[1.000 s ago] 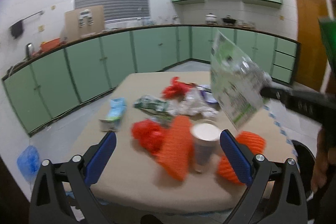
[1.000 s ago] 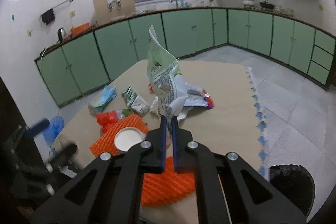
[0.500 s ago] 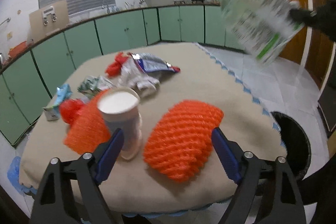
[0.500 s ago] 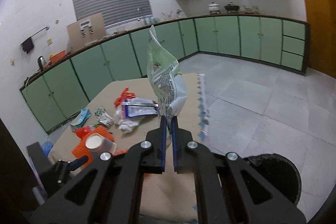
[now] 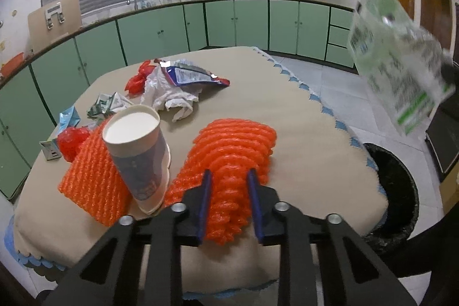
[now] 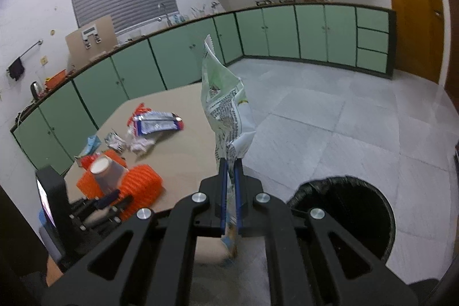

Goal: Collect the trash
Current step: 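Lift the carton with the right tool while the left tool grasps an orange foam net, then carry both items over the black bin and open both tools to drop them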

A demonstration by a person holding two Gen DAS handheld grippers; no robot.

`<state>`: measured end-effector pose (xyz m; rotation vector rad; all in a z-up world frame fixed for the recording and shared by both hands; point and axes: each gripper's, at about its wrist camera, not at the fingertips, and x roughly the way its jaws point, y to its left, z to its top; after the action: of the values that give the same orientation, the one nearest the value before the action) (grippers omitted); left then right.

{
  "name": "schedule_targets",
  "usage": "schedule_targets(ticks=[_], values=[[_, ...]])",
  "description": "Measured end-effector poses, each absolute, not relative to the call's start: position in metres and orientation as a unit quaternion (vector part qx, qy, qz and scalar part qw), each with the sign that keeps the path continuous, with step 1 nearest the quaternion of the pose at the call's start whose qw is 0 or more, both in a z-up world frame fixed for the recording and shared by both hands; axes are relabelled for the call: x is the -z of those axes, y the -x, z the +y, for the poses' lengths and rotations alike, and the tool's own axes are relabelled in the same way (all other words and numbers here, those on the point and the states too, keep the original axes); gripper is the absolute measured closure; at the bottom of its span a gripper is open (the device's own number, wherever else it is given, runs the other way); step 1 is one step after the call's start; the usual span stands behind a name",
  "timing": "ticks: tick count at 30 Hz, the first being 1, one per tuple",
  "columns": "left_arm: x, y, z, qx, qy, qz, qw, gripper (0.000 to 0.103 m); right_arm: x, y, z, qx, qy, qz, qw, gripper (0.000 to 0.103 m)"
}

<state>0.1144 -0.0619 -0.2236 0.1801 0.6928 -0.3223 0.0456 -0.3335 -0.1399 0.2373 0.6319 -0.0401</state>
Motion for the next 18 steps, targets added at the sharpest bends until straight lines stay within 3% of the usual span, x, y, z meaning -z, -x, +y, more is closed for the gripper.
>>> schedule_targets(ticks=[18], values=[[0.153, -0.082, -0.116, 0.225, -0.091, 0.288, 0.926, 0.087, 0.172, 0.007, -0.408, 0.095, -0.163, 0.329, 0.925, 0.099]])
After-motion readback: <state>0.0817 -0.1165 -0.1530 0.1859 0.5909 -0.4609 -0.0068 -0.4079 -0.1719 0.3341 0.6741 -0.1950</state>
